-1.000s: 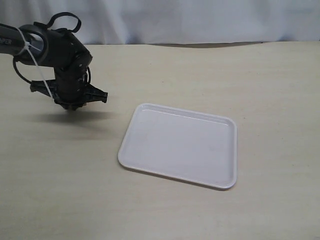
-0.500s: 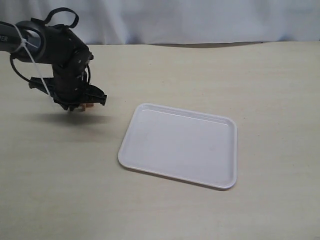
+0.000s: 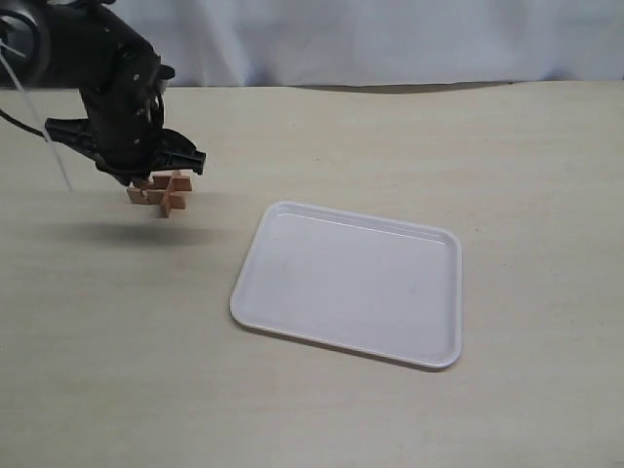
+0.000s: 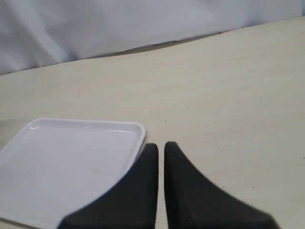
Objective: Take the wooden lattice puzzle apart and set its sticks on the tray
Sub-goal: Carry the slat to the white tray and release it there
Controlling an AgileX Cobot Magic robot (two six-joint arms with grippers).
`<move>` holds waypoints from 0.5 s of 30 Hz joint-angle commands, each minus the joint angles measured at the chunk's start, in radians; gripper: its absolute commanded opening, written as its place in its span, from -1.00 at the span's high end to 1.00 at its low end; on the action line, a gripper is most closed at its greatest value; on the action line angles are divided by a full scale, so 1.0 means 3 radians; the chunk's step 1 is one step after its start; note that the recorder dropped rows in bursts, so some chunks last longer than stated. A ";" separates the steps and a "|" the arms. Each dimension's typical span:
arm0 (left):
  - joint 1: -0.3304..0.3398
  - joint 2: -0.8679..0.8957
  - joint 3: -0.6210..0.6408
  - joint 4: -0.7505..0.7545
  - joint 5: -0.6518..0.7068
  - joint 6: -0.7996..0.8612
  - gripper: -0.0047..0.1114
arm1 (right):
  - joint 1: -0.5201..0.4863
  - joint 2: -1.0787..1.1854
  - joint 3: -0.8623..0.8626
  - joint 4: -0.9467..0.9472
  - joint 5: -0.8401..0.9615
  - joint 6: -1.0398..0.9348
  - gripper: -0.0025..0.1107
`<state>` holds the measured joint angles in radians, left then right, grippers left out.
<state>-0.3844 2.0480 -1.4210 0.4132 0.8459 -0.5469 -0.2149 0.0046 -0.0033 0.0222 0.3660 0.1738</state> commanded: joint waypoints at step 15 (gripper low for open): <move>-0.0897 -0.0124 0.0004 -0.3313 -0.0351 0.3418 0.92 | -0.0010 -0.0015 0.0011 -0.0028 -0.0005 -0.0016 0.88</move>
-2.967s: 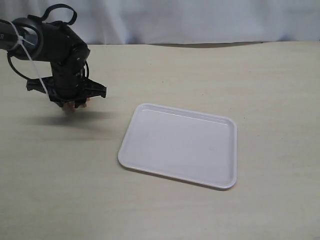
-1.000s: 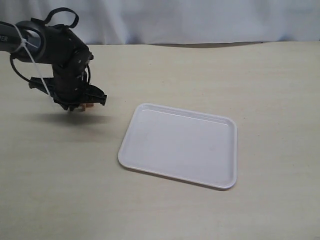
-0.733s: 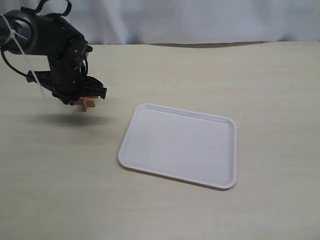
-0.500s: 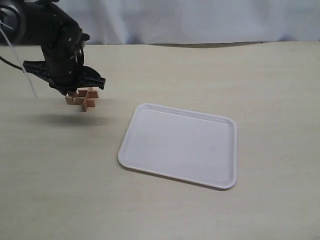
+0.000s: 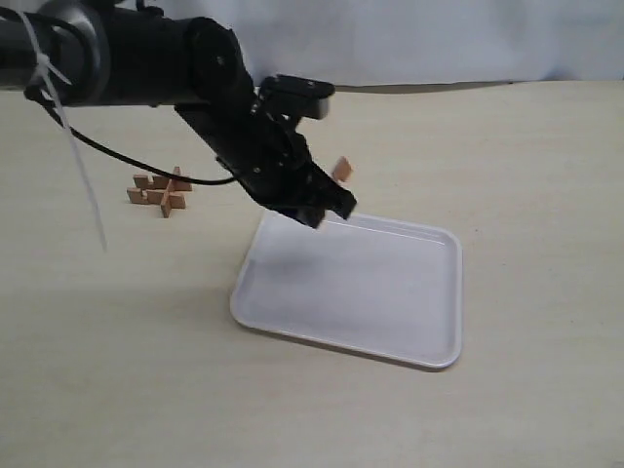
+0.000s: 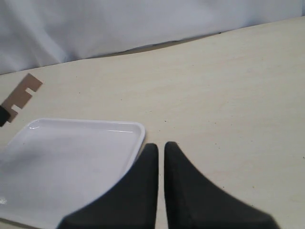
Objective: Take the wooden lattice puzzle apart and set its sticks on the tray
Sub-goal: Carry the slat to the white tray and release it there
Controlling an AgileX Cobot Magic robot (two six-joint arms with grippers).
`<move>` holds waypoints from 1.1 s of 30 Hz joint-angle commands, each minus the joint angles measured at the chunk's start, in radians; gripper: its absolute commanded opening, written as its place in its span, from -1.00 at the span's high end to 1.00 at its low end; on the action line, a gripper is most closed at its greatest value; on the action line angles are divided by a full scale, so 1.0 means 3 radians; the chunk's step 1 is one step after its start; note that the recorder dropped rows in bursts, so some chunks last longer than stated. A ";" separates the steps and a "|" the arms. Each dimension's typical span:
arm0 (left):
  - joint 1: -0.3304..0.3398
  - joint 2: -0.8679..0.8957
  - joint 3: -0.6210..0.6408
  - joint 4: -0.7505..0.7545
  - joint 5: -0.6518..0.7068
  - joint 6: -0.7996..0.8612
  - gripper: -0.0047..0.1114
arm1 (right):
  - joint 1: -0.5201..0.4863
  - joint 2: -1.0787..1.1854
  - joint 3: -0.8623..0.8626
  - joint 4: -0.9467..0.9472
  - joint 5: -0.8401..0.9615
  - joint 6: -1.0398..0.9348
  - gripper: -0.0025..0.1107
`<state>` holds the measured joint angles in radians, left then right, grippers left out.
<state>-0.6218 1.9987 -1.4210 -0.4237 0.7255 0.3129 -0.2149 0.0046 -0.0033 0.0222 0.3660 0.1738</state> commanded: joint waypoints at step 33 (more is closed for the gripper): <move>0.0737 -0.0248 -0.0405 0.2106 0.1116 -0.1325 -0.10 | -0.0010 -0.0015 0.0011 -0.0028 -0.0005 -0.0016 0.88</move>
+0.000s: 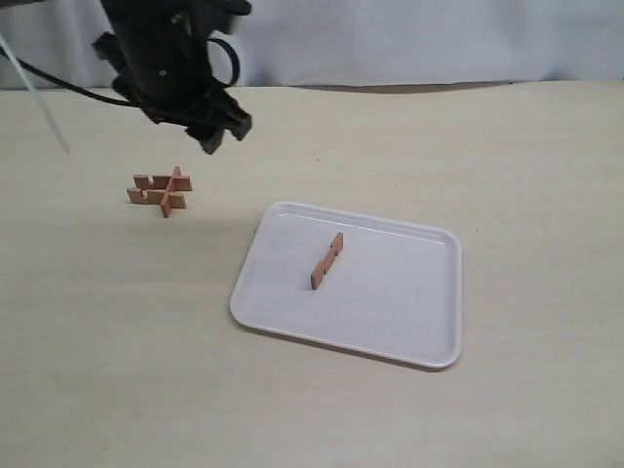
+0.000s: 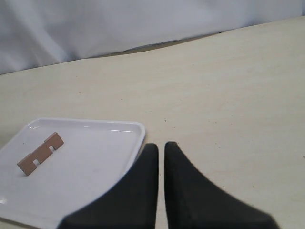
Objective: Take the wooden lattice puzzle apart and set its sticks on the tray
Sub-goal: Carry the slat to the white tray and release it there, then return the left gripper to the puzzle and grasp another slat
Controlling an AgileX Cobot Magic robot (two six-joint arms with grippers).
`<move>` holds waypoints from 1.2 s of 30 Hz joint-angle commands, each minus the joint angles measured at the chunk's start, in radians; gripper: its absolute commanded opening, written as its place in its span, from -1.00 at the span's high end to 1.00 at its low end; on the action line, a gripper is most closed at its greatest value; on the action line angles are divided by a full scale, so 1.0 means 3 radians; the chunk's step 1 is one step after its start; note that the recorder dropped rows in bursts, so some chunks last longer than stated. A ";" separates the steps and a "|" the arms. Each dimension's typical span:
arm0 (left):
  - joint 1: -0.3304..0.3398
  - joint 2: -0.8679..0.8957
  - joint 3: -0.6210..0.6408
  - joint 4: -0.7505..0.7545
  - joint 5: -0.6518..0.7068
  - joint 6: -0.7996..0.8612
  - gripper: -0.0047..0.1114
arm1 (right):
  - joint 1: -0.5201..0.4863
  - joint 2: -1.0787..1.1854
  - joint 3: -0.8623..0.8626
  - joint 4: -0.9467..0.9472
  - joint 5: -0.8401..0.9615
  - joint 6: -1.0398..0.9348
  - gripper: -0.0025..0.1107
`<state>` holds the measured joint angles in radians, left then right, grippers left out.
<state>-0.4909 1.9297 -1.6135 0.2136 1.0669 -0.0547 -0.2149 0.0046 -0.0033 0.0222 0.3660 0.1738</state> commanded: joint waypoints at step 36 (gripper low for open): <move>0.0472 0.0526 0.1036 -0.0217 -0.1786 -0.0513 -0.12 | -0.0010 -0.0015 0.0011 -0.0028 -0.0005 -0.0016 0.88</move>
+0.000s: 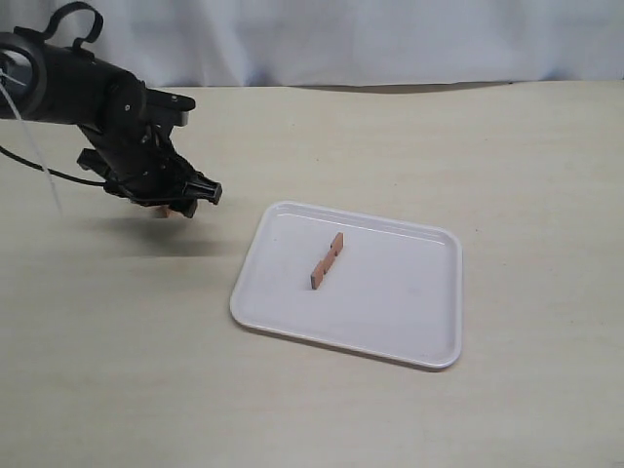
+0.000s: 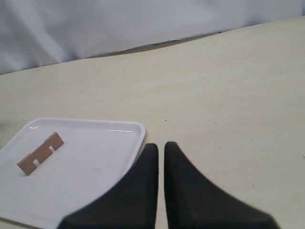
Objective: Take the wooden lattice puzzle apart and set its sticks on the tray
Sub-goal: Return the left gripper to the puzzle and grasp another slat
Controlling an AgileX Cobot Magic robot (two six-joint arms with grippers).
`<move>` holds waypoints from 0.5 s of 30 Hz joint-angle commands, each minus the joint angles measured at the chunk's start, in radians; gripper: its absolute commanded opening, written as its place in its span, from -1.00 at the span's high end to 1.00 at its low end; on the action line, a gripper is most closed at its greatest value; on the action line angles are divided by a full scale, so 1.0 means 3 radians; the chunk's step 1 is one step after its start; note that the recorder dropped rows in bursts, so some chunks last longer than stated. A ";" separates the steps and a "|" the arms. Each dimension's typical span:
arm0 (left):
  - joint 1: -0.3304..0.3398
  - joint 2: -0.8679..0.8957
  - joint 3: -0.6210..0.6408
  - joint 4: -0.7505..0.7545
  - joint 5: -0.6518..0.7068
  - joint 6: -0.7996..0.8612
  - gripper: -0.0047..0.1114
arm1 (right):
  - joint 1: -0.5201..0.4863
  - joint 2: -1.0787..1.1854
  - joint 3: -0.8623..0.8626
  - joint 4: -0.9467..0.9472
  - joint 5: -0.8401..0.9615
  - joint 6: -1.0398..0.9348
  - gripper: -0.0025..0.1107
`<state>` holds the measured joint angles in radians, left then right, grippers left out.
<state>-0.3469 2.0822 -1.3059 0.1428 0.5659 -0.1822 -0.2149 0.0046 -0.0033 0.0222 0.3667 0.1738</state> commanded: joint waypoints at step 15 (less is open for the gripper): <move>-0.0007 0.0030 0.0011 0.0187 -0.0078 -0.0237 0.23 | -0.0010 -0.0015 0.0011 -0.0028 -0.0008 -0.0016 0.88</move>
<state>-0.3485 2.0860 -1.3059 0.1993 0.5394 -0.2423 -0.2149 0.0046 -0.0033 0.0222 0.3667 0.1738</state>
